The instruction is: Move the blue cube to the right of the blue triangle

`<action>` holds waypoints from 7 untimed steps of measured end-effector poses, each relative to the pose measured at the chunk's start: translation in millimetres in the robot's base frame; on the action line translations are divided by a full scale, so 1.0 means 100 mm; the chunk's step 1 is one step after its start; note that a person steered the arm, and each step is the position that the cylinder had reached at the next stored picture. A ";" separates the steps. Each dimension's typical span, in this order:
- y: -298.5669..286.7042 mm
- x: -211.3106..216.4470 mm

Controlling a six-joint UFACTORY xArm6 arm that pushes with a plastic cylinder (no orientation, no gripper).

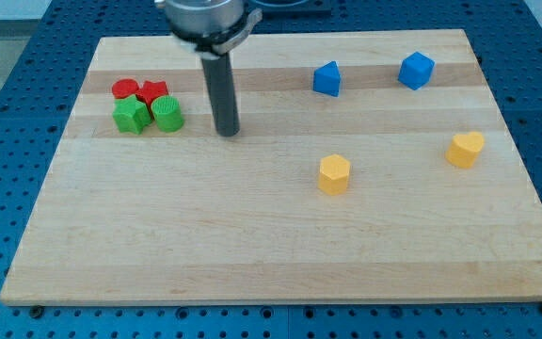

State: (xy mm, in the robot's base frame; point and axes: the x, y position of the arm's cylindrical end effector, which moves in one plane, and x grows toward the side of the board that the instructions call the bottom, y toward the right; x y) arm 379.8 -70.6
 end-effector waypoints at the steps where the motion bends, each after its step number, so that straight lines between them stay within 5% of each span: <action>1: -0.13 -0.20; 4: -0.74 -0.19; 7: 1.63 -0.03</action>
State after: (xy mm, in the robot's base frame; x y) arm 376.9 92.7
